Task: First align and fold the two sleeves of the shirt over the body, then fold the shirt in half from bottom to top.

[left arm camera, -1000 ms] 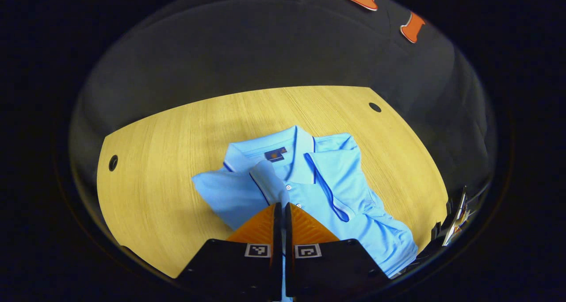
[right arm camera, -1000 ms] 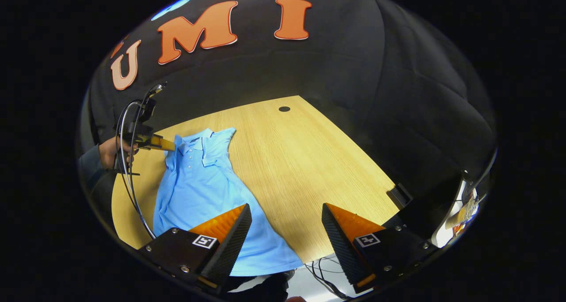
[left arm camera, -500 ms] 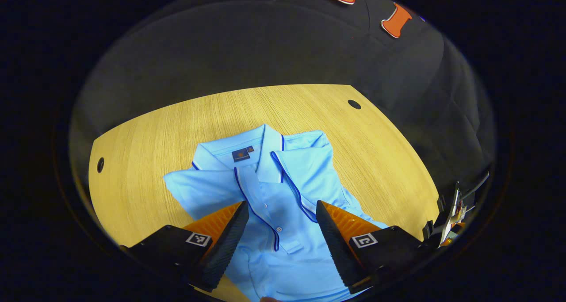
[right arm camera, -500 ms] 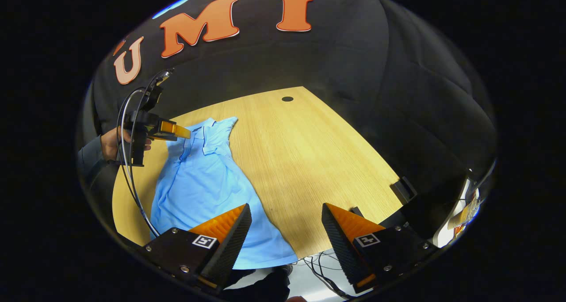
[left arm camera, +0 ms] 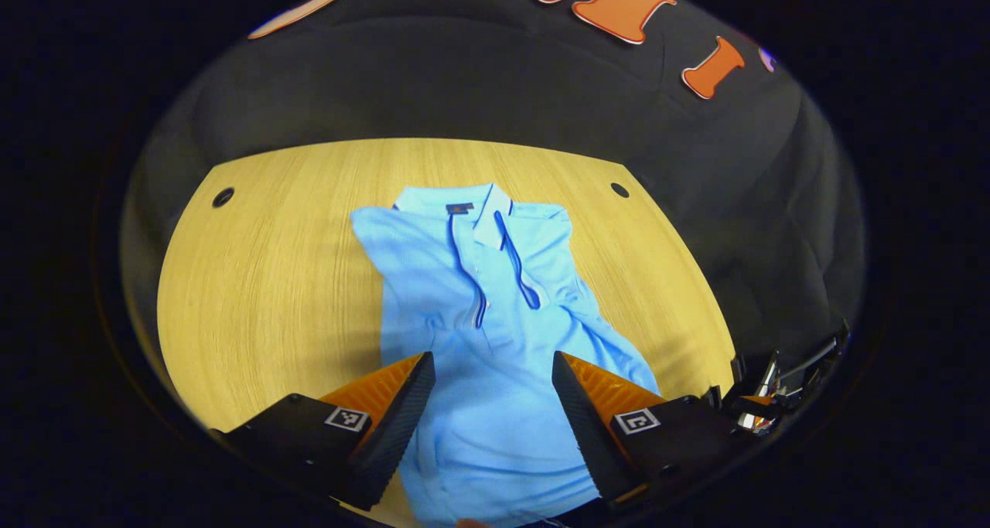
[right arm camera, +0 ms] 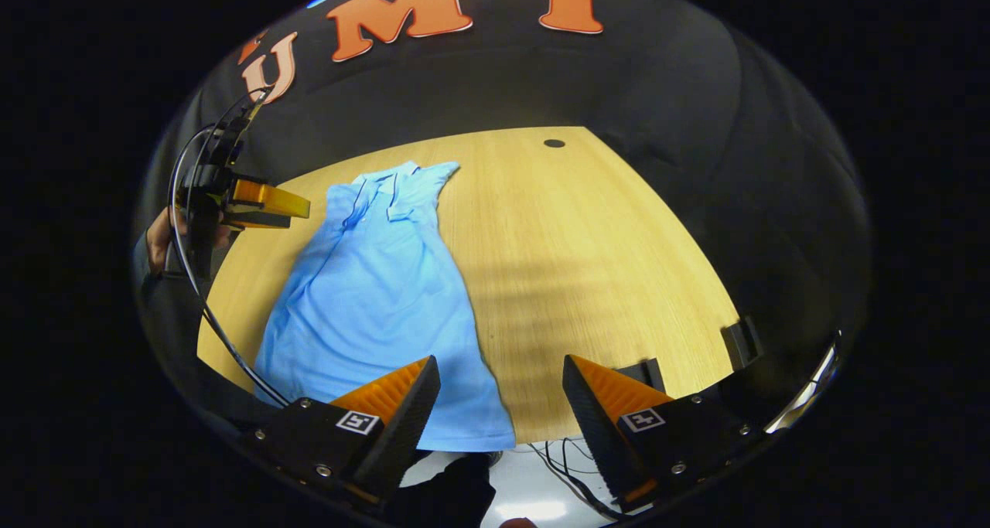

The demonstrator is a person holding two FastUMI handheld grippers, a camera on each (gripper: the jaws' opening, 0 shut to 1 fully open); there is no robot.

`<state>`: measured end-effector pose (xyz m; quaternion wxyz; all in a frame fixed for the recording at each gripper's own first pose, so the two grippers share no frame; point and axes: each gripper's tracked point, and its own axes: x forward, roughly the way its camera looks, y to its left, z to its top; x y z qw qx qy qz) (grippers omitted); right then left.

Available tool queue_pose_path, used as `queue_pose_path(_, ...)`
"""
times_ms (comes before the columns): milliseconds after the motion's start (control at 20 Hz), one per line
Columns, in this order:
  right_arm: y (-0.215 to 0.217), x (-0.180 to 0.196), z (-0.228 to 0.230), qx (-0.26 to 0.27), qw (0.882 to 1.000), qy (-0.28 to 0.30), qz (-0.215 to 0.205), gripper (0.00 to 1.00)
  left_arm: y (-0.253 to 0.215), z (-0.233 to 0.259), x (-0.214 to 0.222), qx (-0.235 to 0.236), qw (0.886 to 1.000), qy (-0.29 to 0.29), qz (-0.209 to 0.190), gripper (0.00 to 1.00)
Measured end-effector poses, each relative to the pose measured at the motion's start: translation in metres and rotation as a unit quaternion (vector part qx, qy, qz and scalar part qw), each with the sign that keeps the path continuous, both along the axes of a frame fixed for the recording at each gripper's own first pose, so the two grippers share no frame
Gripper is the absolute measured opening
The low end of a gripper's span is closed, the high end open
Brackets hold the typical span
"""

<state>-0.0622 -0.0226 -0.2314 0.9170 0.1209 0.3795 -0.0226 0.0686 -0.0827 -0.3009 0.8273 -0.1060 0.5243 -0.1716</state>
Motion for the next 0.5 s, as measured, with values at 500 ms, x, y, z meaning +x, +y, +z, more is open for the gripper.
queue_pose_path(500, 0.036, -0.016, -0.046, -0.002, 0.995, 0.04, 0.087, 0.98, 0.065, -0.031, -0.144, 0.082, 0.996, 0.024, 0.031, 1.0)
